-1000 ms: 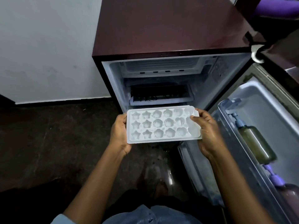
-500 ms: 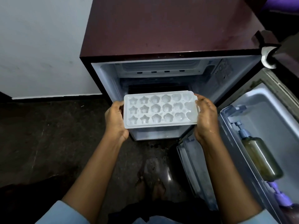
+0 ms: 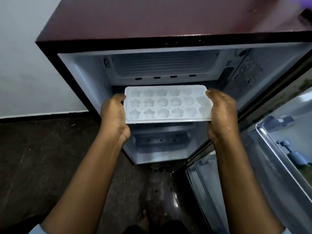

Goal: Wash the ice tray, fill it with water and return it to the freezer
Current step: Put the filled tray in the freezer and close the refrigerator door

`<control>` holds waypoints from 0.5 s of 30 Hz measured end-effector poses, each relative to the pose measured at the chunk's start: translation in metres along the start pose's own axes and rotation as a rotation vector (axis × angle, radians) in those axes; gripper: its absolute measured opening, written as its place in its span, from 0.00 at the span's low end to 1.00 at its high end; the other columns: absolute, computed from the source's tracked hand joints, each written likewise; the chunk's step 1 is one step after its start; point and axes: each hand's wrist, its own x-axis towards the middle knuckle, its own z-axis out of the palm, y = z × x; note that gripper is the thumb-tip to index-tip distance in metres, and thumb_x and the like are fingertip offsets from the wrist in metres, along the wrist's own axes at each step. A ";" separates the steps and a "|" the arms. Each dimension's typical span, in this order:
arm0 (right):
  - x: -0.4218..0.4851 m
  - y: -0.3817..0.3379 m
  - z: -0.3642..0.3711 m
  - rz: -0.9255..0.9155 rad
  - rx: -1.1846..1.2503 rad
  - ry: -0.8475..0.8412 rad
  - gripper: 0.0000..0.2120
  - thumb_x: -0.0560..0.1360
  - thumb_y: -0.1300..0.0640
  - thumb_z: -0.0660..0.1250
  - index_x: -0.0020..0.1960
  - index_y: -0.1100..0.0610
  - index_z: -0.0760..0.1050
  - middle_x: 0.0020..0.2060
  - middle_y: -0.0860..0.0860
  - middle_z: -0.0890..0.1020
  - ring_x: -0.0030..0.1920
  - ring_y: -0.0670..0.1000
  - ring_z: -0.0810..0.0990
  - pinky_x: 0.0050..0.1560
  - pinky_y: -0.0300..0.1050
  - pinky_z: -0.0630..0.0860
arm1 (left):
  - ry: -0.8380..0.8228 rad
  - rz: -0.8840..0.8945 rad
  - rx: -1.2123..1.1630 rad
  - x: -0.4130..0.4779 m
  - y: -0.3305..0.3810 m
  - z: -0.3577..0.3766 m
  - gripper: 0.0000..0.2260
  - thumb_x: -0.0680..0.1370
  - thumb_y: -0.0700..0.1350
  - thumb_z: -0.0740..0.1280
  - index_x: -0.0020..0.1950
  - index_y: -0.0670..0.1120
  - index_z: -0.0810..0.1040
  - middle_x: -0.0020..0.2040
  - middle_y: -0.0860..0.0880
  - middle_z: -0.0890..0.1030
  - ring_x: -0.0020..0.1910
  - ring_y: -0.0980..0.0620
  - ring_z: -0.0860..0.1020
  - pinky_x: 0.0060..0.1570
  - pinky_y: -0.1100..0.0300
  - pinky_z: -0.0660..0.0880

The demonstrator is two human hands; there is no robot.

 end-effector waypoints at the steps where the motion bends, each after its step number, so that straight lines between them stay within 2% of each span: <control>1: 0.006 0.006 0.000 -0.033 -0.001 0.006 0.12 0.69 0.52 0.72 0.50 0.55 0.86 0.54 0.58 0.87 0.60 0.62 0.84 0.68 0.68 0.76 | -0.003 0.022 0.016 0.005 -0.004 0.003 0.12 0.81 0.41 0.65 0.60 0.38 0.84 0.54 0.39 0.88 0.51 0.37 0.87 0.43 0.40 0.86; 4: 0.025 0.013 0.001 -0.110 0.024 0.001 0.11 0.70 0.53 0.72 0.50 0.56 0.86 0.54 0.58 0.87 0.60 0.65 0.84 0.67 0.69 0.76 | -0.052 0.108 0.018 0.018 -0.011 0.013 0.10 0.82 0.43 0.65 0.50 0.42 0.86 0.48 0.43 0.89 0.47 0.39 0.88 0.39 0.47 0.86; 6: 0.036 0.018 0.003 -0.153 0.040 -0.022 0.12 0.71 0.53 0.72 0.51 0.56 0.87 0.54 0.57 0.88 0.59 0.64 0.84 0.67 0.67 0.77 | -0.134 0.166 -0.021 0.027 -0.015 0.017 0.13 0.84 0.46 0.64 0.45 0.45 0.84 0.39 0.48 0.88 0.39 0.45 0.88 0.34 0.52 0.85; 8: 0.045 0.021 0.007 -0.165 0.046 -0.056 0.11 0.75 0.55 0.70 0.53 0.59 0.86 0.51 0.57 0.88 0.56 0.64 0.86 0.63 0.65 0.81 | -0.196 0.202 -0.037 0.034 -0.016 0.021 0.17 0.86 0.51 0.62 0.41 0.47 0.80 0.32 0.51 0.84 0.33 0.50 0.86 0.30 0.57 0.82; 11: 0.065 0.026 0.009 -0.185 0.042 -0.090 0.09 0.78 0.58 0.67 0.50 0.61 0.85 0.43 0.54 0.87 0.48 0.59 0.87 0.49 0.54 0.82 | -0.256 0.246 -0.048 0.048 -0.018 0.030 0.18 0.87 0.53 0.60 0.41 0.46 0.78 0.28 0.51 0.82 0.28 0.51 0.84 0.25 0.62 0.77; 15: 0.089 0.026 0.017 -0.220 0.021 -0.125 0.07 0.78 0.58 0.69 0.50 0.59 0.85 0.40 0.50 0.88 0.43 0.52 0.87 0.45 0.47 0.79 | -0.302 0.289 -0.014 0.062 -0.012 0.044 0.18 0.87 0.52 0.60 0.42 0.45 0.77 0.28 0.50 0.80 0.27 0.51 0.82 0.27 0.64 0.76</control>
